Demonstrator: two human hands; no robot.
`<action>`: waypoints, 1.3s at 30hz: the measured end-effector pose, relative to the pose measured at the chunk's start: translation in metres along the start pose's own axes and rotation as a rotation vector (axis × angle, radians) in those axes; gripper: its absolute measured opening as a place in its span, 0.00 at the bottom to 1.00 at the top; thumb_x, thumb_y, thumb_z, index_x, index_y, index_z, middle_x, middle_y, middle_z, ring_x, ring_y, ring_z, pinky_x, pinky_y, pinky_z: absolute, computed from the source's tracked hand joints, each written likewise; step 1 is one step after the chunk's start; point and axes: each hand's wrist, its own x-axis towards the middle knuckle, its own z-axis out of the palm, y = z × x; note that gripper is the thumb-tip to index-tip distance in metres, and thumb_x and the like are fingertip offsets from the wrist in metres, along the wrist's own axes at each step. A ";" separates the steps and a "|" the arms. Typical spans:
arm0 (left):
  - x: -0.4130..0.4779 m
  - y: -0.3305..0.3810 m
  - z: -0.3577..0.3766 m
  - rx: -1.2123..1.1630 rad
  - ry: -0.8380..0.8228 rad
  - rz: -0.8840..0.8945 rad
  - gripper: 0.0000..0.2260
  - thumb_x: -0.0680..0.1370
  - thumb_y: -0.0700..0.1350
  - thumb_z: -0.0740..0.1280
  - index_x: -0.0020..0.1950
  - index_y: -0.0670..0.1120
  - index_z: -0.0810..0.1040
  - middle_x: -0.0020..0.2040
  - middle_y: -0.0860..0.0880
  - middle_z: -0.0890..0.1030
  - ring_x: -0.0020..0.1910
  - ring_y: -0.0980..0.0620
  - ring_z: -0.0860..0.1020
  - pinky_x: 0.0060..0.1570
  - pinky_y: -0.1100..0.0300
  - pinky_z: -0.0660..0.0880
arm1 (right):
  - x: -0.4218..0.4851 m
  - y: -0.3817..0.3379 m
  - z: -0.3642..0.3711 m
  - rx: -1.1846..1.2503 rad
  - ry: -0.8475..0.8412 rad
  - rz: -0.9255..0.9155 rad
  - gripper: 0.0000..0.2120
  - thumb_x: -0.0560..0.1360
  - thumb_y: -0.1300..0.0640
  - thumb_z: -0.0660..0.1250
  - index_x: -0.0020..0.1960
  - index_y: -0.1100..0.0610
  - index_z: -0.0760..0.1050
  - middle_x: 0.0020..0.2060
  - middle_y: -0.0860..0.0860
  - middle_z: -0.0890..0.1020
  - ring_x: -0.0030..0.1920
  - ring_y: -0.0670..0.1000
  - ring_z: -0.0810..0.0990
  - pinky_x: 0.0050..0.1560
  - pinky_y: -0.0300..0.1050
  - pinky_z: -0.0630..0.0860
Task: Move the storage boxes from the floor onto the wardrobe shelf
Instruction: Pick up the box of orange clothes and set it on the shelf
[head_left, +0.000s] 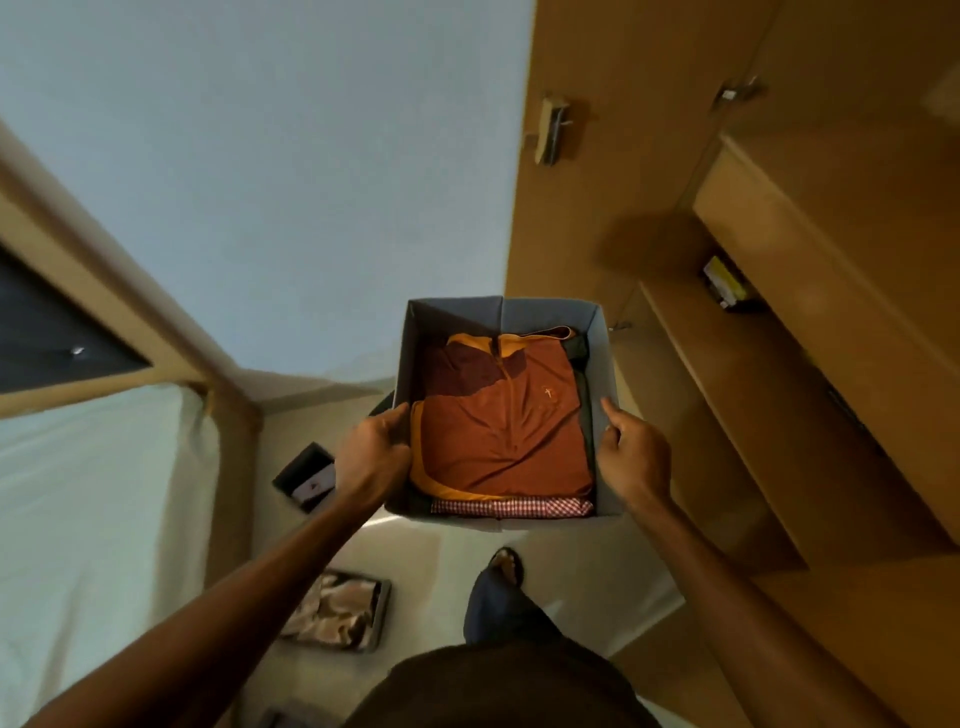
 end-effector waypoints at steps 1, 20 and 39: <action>0.022 0.020 0.003 0.010 -0.022 0.031 0.24 0.74 0.39 0.64 0.70 0.54 0.74 0.60 0.45 0.82 0.50 0.43 0.83 0.51 0.49 0.80 | 0.019 0.001 -0.009 -0.005 0.035 0.028 0.21 0.77 0.64 0.59 0.69 0.55 0.71 0.51 0.60 0.84 0.35 0.53 0.77 0.36 0.40 0.67; 0.264 0.378 0.094 -0.043 -0.276 0.762 0.18 0.78 0.45 0.62 0.67 0.55 0.77 0.53 0.44 0.85 0.46 0.40 0.82 0.44 0.55 0.78 | 0.219 0.063 -0.213 0.020 0.597 0.351 0.21 0.78 0.63 0.58 0.70 0.56 0.71 0.45 0.65 0.83 0.27 0.41 0.65 0.37 0.41 0.66; 0.216 0.637 0.332 0.047 -0.602 1.333 0.15 0.77 0.40 0.64 0.62 0.50 0.81 0.56 0.45 0.84 0.52 0.42 0.82 0.49 0.53 0.79 | 0.210 0.265 -0.358 -0.046 0.757 0.818 0.17 0.76 0.67 0.61 0.62 0.62 0.77 0.60 0.62 0.80 0.59 0.63 0.78 0.60 0.55 0.75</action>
